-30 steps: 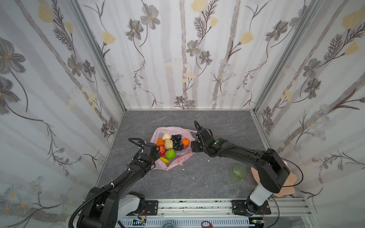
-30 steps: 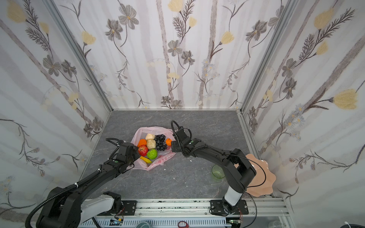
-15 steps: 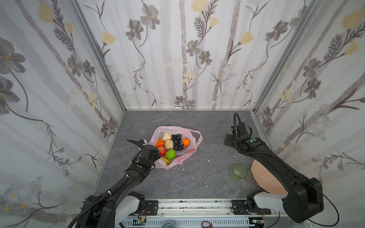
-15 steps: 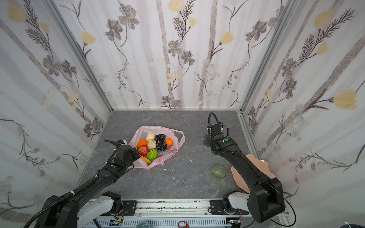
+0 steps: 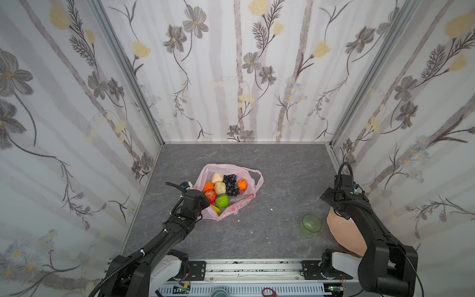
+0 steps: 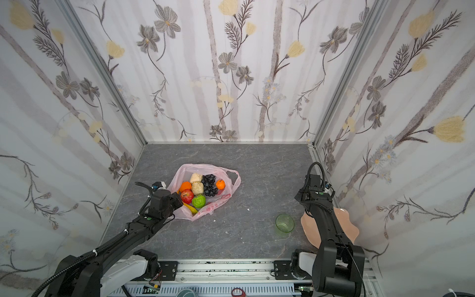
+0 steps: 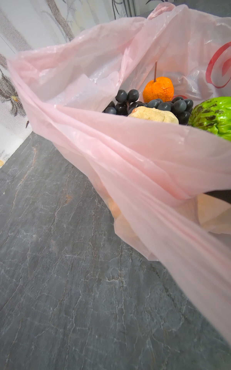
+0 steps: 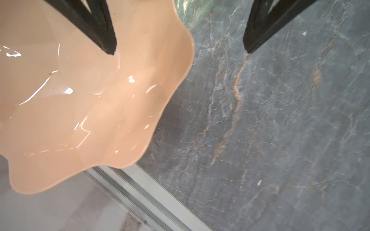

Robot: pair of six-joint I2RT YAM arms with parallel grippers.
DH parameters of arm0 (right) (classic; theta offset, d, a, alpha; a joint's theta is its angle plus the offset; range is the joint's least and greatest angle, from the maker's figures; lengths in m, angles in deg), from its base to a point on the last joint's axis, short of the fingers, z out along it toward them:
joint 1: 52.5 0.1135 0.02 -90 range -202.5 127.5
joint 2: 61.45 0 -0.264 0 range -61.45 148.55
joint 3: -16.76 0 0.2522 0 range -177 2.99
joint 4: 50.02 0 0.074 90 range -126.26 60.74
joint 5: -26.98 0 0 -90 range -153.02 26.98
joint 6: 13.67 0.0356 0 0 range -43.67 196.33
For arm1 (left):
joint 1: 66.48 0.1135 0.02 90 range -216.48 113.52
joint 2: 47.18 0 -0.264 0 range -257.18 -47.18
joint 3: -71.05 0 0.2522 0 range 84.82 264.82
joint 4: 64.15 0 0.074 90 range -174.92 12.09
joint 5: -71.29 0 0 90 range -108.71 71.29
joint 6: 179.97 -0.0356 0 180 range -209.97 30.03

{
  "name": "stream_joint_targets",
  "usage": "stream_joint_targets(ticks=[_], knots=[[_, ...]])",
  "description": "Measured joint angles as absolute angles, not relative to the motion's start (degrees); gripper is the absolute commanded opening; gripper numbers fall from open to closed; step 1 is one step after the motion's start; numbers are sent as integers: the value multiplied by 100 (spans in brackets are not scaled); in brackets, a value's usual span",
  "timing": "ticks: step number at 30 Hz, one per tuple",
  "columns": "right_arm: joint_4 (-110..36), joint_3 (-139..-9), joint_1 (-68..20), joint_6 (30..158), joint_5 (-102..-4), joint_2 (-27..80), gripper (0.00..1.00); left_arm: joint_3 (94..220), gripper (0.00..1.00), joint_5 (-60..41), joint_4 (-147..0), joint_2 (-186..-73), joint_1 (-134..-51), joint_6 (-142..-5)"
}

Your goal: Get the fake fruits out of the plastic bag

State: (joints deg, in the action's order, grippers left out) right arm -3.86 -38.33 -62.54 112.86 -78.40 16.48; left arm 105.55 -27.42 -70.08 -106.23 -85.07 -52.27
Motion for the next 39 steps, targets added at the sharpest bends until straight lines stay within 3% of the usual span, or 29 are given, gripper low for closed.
stream_joint_targets(ticks=[11,39], knots=[[-1247,-3505,-6368,11271,-6996,2374,100,10553,7,-2606,-6848,-10721,-8507,-5227],[-1531,-5653,-2906,11269,-6439,4227,99,10633,8,-2399,-6833,-10763,-8507,-4943]])
